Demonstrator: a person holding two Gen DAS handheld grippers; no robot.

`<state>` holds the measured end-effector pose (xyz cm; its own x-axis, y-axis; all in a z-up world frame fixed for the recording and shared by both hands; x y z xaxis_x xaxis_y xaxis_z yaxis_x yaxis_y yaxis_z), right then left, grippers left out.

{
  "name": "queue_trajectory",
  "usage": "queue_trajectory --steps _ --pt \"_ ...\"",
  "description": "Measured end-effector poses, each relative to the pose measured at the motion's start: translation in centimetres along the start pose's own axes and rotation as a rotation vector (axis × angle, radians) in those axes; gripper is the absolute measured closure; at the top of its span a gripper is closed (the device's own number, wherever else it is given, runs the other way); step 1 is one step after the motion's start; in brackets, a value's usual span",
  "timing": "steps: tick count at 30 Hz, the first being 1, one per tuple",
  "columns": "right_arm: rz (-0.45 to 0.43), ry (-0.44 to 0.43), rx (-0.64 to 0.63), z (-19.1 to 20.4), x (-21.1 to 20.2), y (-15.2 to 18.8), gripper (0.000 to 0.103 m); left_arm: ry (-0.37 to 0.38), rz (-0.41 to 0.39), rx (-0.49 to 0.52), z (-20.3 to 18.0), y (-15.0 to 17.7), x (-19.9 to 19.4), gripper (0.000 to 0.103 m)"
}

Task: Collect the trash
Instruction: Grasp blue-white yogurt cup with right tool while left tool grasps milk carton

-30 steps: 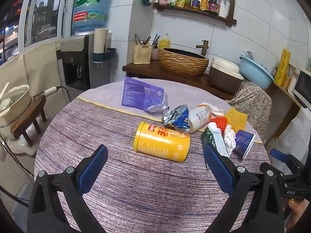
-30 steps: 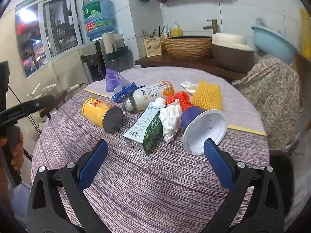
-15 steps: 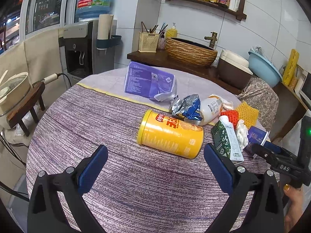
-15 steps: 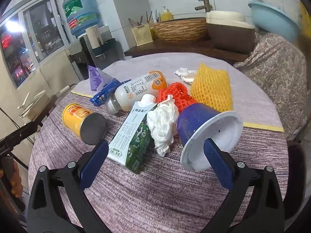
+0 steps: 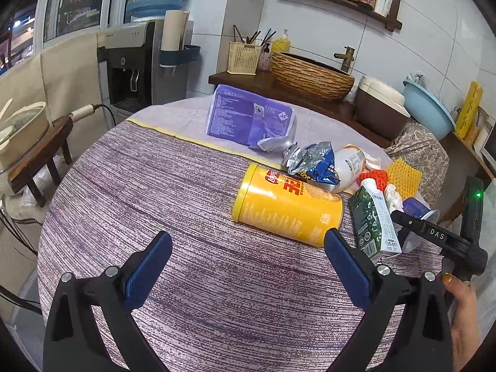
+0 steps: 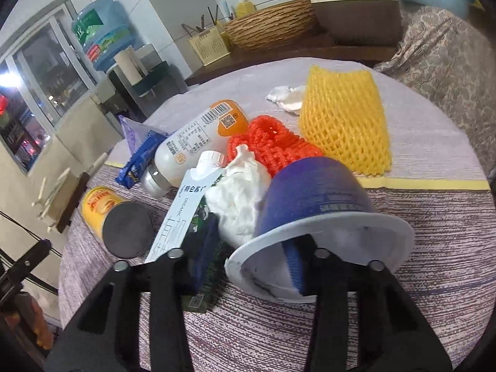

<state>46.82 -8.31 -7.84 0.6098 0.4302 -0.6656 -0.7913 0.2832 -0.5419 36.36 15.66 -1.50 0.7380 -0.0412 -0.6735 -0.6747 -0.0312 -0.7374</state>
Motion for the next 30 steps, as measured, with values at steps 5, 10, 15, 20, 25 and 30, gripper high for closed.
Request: queue_trajectory --steps 5,10,15,20,25,30 --pt "-0.022 -0.011 -0.029 0.1 -0.5 0.1 0.075 0.013 0.001 -0.012 -0.3 -0.3 0.5 0.006" --pt "-0.05 -0.035 -0.05 0.3 -2.3 0.5 0.079 0.03 -0.004 0.0 -1.5 -1.0 1.0 0.006" --pt "-0.051 -0.056 -0.063 0.1 -4.0 1.4 0.079 0.114 -0.007 0.047 -5.6 -2.3 1.3 0.007" --pt "-0.004 -0.067 -0.058 -0.7 -4.4 2.5 0.073 0.15 0.004 0.132 -10.1 -3.1 2.2 0.006" --pt "-0.018 -0.05 -0.092 -1.1 -5.0 3.3 0.072 0.155 0.044 0.162 -12.4 -3.0 4.1 0.007" --pt "-0.047 -0.016 -0.145 -1.1 -5.7 3.7 0.079 0.134 0.096 0.198 -14.2 -2.7 6.3 0.011"
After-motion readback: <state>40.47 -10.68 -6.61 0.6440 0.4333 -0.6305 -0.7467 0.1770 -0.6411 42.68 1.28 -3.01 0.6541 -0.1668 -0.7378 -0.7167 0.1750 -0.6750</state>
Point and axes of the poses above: each gripper's, at about its wrist camera, not at the fingertips, and x roughly the way its jaws point, z to its left, y to its underside, the point moved 5 cm from there along x, roughly the way its jaws point, and after that the axes turned 9 degrees about x, right-handed, at the moved point
